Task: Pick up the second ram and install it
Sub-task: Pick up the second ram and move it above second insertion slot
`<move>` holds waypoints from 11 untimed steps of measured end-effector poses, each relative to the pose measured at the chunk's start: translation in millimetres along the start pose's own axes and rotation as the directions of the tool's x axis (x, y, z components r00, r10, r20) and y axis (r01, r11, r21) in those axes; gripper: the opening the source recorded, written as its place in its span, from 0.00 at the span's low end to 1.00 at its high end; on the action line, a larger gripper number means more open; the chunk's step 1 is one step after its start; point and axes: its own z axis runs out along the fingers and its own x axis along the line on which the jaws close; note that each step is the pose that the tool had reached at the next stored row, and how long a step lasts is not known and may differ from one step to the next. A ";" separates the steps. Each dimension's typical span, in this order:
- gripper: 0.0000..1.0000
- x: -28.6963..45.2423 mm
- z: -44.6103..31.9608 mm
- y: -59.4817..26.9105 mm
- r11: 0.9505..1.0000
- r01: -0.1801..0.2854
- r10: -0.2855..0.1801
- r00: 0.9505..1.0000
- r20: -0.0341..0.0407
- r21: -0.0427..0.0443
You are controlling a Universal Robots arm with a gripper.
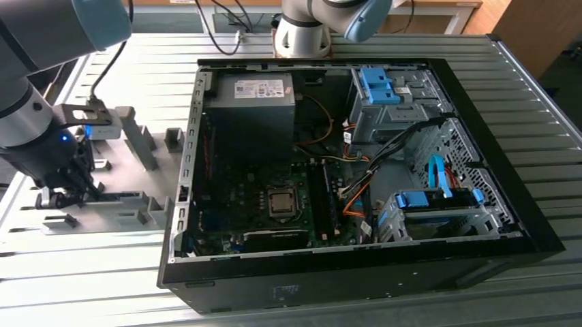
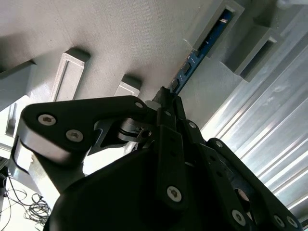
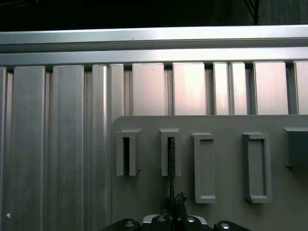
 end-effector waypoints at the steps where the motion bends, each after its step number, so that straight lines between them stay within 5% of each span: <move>1: 0.14 0.0 -1.1 0.0 1.000 0.000 0.000 1.000 0.000 0.000; 11: 0.14 -0.3 -15.0 0.3 1.000 0.000 0.000 1.000 0.000 0.000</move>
